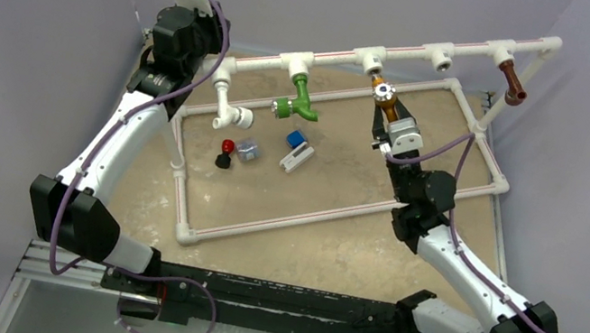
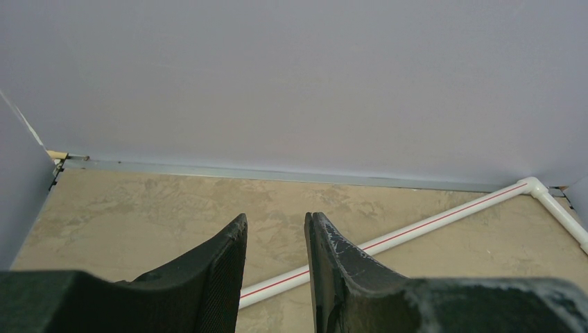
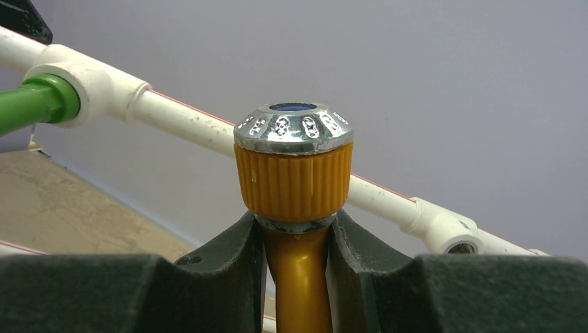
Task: Install the water faucets
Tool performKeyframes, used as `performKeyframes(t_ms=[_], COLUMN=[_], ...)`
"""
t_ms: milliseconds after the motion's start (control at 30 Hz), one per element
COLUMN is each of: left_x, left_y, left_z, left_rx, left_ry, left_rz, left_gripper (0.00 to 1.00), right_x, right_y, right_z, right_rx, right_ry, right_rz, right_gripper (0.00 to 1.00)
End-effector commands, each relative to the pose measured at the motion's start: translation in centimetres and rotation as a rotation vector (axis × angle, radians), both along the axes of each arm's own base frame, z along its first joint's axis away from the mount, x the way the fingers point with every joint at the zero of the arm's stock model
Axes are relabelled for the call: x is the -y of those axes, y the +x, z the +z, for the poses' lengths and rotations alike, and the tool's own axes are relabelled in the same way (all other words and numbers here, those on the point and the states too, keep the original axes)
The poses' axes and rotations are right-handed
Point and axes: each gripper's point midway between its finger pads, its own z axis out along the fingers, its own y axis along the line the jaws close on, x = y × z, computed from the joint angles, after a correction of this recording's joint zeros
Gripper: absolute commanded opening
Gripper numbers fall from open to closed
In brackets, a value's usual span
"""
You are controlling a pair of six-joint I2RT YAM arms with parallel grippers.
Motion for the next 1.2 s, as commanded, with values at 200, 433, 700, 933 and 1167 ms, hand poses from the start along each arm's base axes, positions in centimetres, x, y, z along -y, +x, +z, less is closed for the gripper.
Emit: performKeyframes(t_ms=[200,433,700,933,1167], left_x=[0.3,0.3,0.3,0.3,0.3], left_y=[-1.4,-1.4,-1.3,-1.3,-1.3], left_z=[-12.6,-12.5,-12.7,-12.8,-12.9], left_rx=[-0.37,-0.369,-0.372,-0.374,-0.376], left_ry=[0.085,0.084,0.086,0.089,0.089], left_rz=[-0.028,-0.029,-0.03,-0.029,-0.03], left_gripper=[0.35,0.35,0.35,0.35,0.35], right_x=[-0.2,0.4,0.4,0.5,0.7], right_y=[-0.2,0.3,0.9,1.3,1.2], right_z=[2.6,2.5,2.5,2.6,3.5], right_rx=[0.092,0.094,0.095,0.101,0.122], right_ry=[0.05,0.074,0.071,0.073,0.081], right_rz=[0.03,-0.001,-0.007,-0.017,-0.02], right_gripper=[0.0,0.0,0.0,0.0,0.0])
